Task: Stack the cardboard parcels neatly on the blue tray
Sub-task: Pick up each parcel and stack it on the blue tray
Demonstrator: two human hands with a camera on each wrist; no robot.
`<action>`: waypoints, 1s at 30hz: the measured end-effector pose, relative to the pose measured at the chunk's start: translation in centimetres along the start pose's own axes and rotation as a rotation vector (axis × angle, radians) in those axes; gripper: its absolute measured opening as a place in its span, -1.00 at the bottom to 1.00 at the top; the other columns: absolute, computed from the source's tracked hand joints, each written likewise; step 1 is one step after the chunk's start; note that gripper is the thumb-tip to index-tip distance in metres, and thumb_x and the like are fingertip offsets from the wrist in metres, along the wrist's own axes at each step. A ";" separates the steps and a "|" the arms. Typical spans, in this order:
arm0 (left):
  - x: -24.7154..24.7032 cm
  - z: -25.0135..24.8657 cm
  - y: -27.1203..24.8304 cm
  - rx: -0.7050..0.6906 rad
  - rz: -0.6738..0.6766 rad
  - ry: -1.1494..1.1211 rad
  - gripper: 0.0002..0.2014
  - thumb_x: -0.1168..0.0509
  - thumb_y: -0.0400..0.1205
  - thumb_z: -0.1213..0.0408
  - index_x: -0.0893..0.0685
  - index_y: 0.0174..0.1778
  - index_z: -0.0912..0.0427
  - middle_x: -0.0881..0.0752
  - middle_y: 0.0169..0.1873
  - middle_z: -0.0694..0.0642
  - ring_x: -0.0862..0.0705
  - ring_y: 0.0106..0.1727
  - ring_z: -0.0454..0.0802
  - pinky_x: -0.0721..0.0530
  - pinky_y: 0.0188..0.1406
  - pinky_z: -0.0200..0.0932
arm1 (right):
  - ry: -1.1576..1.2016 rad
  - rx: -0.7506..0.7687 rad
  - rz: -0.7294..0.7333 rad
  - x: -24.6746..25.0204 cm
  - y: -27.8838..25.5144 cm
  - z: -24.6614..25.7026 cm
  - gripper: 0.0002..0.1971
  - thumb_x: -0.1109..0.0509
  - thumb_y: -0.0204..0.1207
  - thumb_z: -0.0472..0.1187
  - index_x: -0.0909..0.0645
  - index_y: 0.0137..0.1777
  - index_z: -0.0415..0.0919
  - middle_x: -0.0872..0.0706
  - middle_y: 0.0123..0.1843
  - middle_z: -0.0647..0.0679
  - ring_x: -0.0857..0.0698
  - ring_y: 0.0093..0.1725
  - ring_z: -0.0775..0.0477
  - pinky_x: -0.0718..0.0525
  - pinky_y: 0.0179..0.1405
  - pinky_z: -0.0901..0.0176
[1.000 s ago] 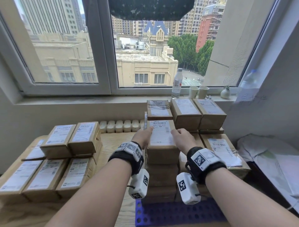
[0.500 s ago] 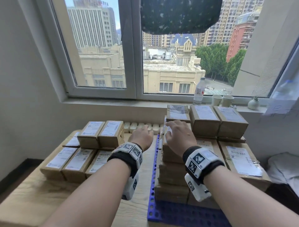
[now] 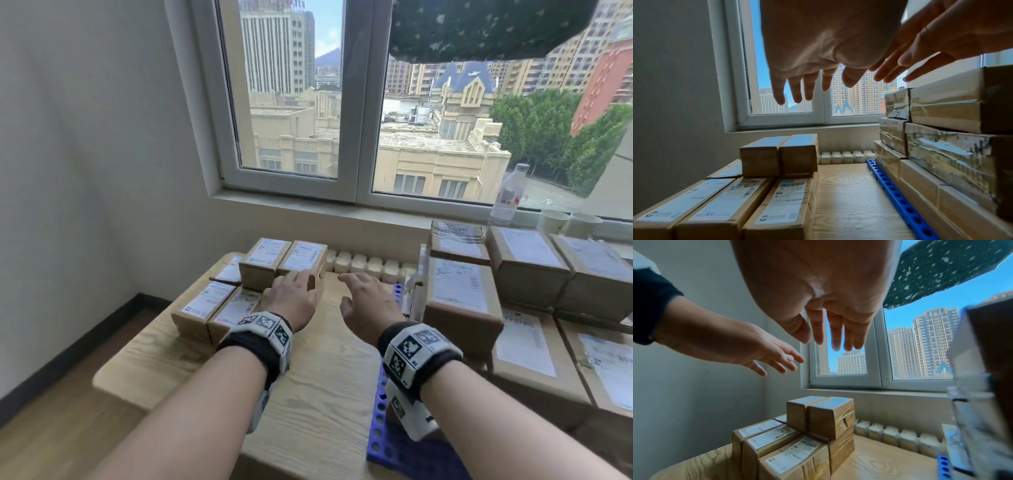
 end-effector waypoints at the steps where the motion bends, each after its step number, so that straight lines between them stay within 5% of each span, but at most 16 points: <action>1: 0.2 1.0 0.1 0.006 0.008 0.003 -0.54 -0.04 0.75 0.07 -0.31 0.60 0.03 -0.43 0.54 0.08 -0.38 0.53 0.15 -0.40 0.47 0.15 | 0.005 -0.010 0.016 -0.8 0.5 0.6 -0.49 -0.18 0.66 -0.25 -0.34 0.62 -0.13 -0.46 0.58 -0.07 -0.37 0.56 -0.07 -0.28 0.55 0.13; 21: 3.1 23.3 7.7 0.072 0.067 -0.249 -0.51 -0.01 0.75 0.09 -0.33 0.64 0.05 -0.38 0.61 0.09 -0.32 0.60 0.12 -0.30 0.57 0.05 | -0.019 -0.184 0.144 -15.8 13.3 14.2 -0.51 -0.13 0.69 -0.11 -0.33 0.62 -0.10 -0.47 0.53 -0.09 -0.40 0.54 -0.12 -0.39 0.52 -0.01; 30: 1.7 25.7 10.5 0.020 0.126 -0.250 -0.50 -0.03 0.76 0.08 -0.31 0.65 0.05 -0.38 0.60 0.09 -0.31 0.59 0.13 -0.32 0.55 0.07 | -0.014 -0.284 0.144 -17.7 15.5 14.6 -0.51 -0.14 0.70 -0.09 -0.31 0.63 -0.08 -0.46 0.55 -0.08 -0.39 0.55 -0.09 -0.41 0.50 -0.02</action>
Point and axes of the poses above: each hand's wrist, its own y-axis towards the middle knuckle, its own x-axis out of the back of the hand, z = x × y, the point moved 4 cm from there along y, towards the middle knuckle
